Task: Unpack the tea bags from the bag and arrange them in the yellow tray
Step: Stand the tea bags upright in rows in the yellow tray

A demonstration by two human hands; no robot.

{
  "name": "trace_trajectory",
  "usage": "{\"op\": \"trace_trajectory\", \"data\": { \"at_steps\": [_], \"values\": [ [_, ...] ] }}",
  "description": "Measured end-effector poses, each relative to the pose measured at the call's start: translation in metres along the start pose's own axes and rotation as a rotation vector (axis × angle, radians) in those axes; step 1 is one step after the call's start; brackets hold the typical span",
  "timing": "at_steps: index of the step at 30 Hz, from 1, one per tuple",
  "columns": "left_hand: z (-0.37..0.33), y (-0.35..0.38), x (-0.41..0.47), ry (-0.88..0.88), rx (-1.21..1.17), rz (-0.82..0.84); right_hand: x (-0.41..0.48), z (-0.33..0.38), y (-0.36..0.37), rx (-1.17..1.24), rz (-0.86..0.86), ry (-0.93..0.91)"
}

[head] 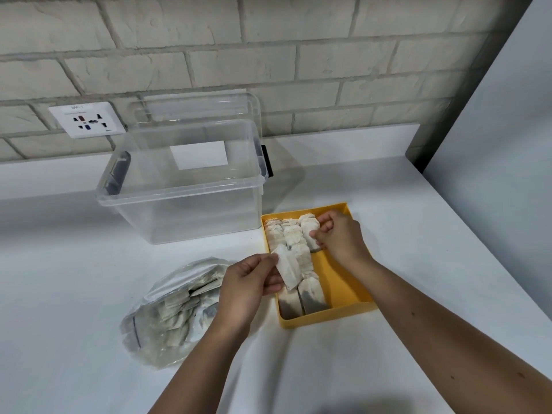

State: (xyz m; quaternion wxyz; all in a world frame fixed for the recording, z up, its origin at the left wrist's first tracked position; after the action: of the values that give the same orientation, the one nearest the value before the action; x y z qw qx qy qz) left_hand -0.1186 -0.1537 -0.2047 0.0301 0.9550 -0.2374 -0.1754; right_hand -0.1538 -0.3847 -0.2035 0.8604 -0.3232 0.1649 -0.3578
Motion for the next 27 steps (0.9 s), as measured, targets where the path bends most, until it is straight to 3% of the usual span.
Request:
{"op": "trace_trajectory", "data": {
  "at_steps": [6,9,11,15,19,23,27],
  "values": [
    [-0.007,0.001,0.0,0.018,0.033,0.016,-0.026,0.018,-0.026,0.02,0.01,-0.046],
    [-0.013,0.003,0.002,0.048,0.055,0.018,-0.06,0.03,-0.003,0.238,0.452,0.021],
    [-0.02,0.008,0.002,0.08,0.096,0.034,-0.078,0.038,0.006,0.309,0.588,0.032],
    [-0.034,0.009,0.005,0.166,0.209,0.019,-0.07,0.04,-0.01,0.253,0.378,-0.042],
    [-0.05,-0.014,0.007,0.322,0.605,-0.145,-0.049,0.022,-0.036,0.031,0.162,-0.079],
    [-0.037,-0.015,0.013,0.246,0.771,-0.096,-0.038,-0.005,-0.015,-0.195,0.2,-0.028],
    [-0.031,-0.008,0.014,0.246,0.843,-0.056,-0.029,-0.016,0.005,-0.239,0.231,0.004]
  ]
}}
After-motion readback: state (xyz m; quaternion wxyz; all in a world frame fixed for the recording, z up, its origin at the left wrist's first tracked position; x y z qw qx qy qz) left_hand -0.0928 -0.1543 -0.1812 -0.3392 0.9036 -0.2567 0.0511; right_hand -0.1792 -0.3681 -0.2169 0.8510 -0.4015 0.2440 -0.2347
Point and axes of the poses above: each hand's wrist, its own x-axis towards the middle knuckle, its own y-axis out of the palm, z = x × y, the point moved 10 cm from there along x, towards the middle knuckle, and after that the axes turned 3 degrees about y, right-handed, at the moved point
